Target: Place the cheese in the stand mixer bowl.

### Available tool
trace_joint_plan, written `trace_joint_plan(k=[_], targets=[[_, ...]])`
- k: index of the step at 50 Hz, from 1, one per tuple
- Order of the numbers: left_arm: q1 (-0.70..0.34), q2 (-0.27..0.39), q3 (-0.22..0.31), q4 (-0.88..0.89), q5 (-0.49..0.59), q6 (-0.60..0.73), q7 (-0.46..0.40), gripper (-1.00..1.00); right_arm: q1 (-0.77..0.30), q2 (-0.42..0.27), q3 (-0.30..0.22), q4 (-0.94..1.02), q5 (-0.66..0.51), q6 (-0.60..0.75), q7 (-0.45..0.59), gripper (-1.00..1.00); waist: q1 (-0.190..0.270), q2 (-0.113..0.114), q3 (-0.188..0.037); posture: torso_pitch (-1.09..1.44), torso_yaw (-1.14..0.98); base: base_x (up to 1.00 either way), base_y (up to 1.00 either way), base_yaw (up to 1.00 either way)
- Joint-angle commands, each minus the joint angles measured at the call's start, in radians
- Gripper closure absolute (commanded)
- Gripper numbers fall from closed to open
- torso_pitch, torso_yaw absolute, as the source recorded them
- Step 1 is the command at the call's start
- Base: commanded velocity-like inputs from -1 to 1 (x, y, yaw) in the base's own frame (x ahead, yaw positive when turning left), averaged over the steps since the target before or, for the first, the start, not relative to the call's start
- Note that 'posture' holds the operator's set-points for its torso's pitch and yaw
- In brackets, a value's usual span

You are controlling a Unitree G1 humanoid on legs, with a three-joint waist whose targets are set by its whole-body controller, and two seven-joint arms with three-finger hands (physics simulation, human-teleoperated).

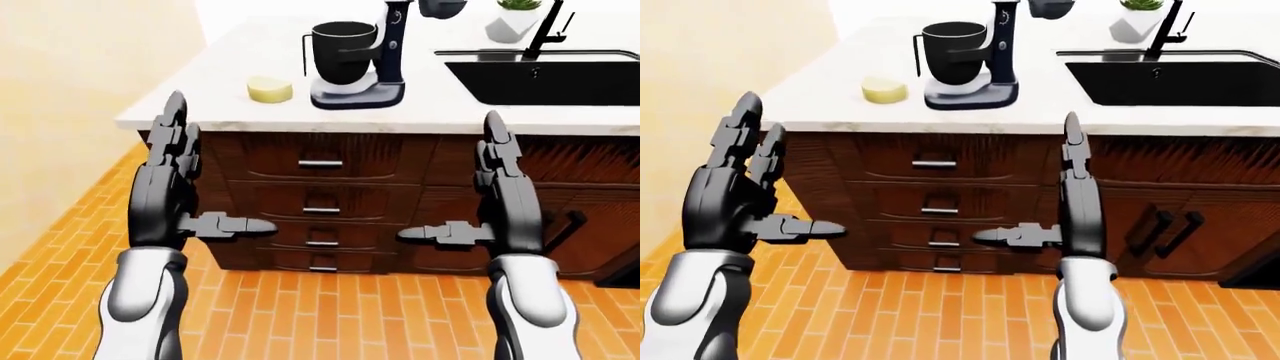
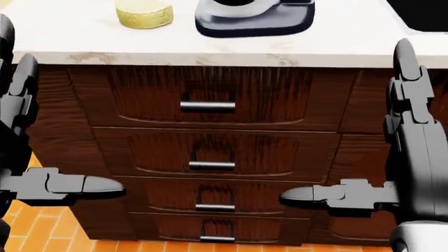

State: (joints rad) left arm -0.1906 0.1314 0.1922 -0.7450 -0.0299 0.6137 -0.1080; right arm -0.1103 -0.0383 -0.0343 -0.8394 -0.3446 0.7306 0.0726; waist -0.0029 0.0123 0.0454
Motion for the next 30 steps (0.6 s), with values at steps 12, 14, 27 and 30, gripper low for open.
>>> trace_joint_plan(k=[12, 14, 27, 30], targets=[[-0.019, 0.012, 0.008, -0.039, 0.001, -0.020, 0.004, -1.00, -0.012, 0.003, 0.006, -0.019, 0.006, -0.041, -0.009, -1.00, 0.012, 0.023, -0.018, 0.00, 0.00, 0.18, 0.00, 0.00], [-0.017, 0.011, 0.009, -0.037, 0.001, -0.022, 0.003, -1.00, -0.013, 0.002, 0.005, -0.019, 0.006, -0.041, -0.009, -1.00, 0.016, -0.002, -0.016, 0.00, 0.00, 0.18, 0.00, 0.00], [-0.009, 0.008, 0.010, -0.062, 0.001, -0.009, -0.001, -1.00, -0.008, 0.002, -0.004, -0.025, 0.015, -0.041, -0.010, -1.00, -0.002, 0.008, -0.006, 0.00, 0.00, 0.18, 0.00, 0.00], [-0.015, 0.009, 0.012, -0.065, 0.001, -0.004, 0.001, -1.00, -0.007, 0.001, -0.005, -0.027, 0.017, -0.040, -0.010, -1.00, -0.006, 0.096, -0.034, 0.00, 0.00, 0.18, 0.00, 0.00]])
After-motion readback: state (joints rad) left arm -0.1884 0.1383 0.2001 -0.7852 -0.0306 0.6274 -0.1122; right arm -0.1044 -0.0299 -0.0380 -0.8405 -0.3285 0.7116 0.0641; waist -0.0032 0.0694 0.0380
